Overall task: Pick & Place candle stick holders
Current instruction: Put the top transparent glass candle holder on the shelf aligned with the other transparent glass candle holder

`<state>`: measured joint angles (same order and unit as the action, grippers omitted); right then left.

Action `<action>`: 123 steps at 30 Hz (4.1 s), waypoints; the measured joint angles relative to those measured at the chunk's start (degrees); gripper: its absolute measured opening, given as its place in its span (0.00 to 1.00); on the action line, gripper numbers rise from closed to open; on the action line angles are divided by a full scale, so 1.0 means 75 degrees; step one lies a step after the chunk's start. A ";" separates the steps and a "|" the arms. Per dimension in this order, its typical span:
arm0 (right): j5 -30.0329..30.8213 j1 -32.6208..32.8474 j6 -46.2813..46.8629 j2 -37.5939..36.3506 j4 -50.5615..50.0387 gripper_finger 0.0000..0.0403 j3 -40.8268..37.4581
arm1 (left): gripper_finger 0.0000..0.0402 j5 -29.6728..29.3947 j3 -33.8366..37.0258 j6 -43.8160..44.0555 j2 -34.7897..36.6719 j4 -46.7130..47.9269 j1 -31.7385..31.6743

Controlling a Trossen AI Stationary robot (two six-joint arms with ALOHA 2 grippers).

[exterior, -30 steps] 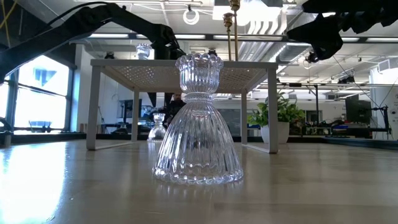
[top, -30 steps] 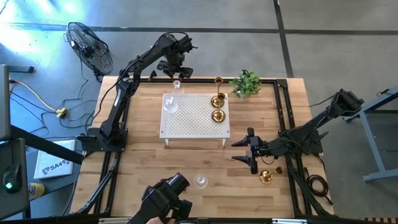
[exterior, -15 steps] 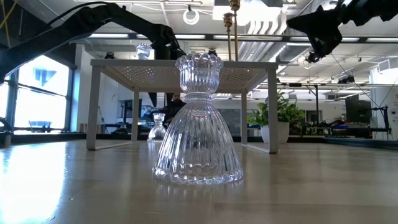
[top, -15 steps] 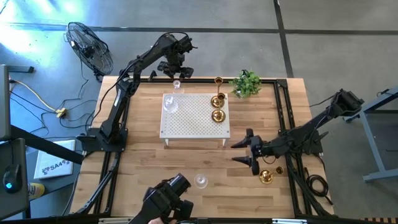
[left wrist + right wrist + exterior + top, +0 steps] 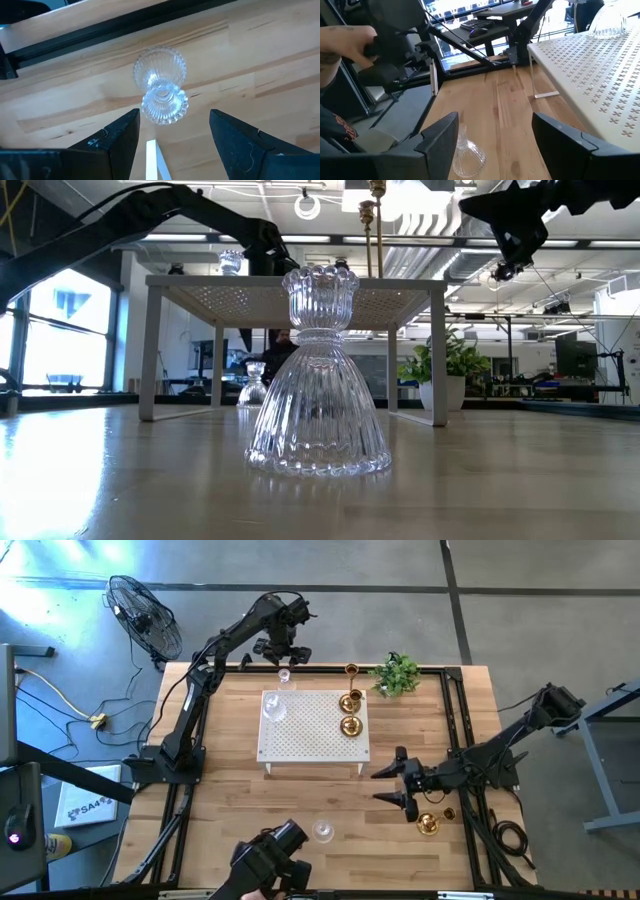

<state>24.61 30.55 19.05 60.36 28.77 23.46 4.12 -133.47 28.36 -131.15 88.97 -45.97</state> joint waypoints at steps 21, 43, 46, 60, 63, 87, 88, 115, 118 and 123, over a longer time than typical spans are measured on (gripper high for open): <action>0.0009 0.0000 0.0175 0.0000 -0.0043 0.61 0.0000 | 0.58 -0.0226 0.0003 0.0067 0.0000 -0.0056 0.0136; 0.0040 0.0000 0.0091 0.0000 -0.0087 0.61 0.0000 | 0.58 -0.0062 0.0017 -0.0143 -0.0536 0.0053 0.0183; 0.0041 0.0000 0.0020 0.0000 -0.0087 0.61 0.0000 | 0.58 -0.0066 0.0017 -0.0128 -0.0536 0.0158 0.0180; 0.0040 0.0000 0.0026 0.0000 -0.0087 0.61 0.0000 | 0.58 -0.0256 0.0011 -0.0213 -0.0536 0.0142 0.0183; 0.0040 0.0000 0.0020 0.0000 -0.0087 0.61 0.0000 | 0.58 -0.0254 0.0008 -0.0268 -0.0536 0.0121 0.0183; -0.0021 0.0000 0.0198 0.0001 -0.0360 0.61 0.0000 | 0.58 -0.0290 0.0003 -0.0350 -0.0536 -0.0099 0.0346; -0.0022 0.0000 0.0198 0.0000 -0.0359 0.61 0.0000 | 0.58 -0.0290 0.0003 -0.0350 -0.0536 -0.0073 0.0346; -0.0127 0.0000 0.0198 0.0003 -0.0346 0.61 0.0000 | 0.36 -0.0186 0.0691 -0.0411 -0.0497 -0.0528 0.0383; -0.0138 0.0000 0.0201 0.0002 -0.0349 0.61 0.0000 | 0.36 -0.0051 0.1116 -0.0622 -0.0455 -0.0929 0.0378; -0.0112 0.0000 0.0199 0.0003 -0.0336 0.61 0.0000 | 0.36 0.0030 0.1221 -0.0698 -0.0469 -0.1054 0.0378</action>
<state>23.77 30.55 20.54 60.38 26.25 23.46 4.35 -124.31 23.13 -134.67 81.07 -43.13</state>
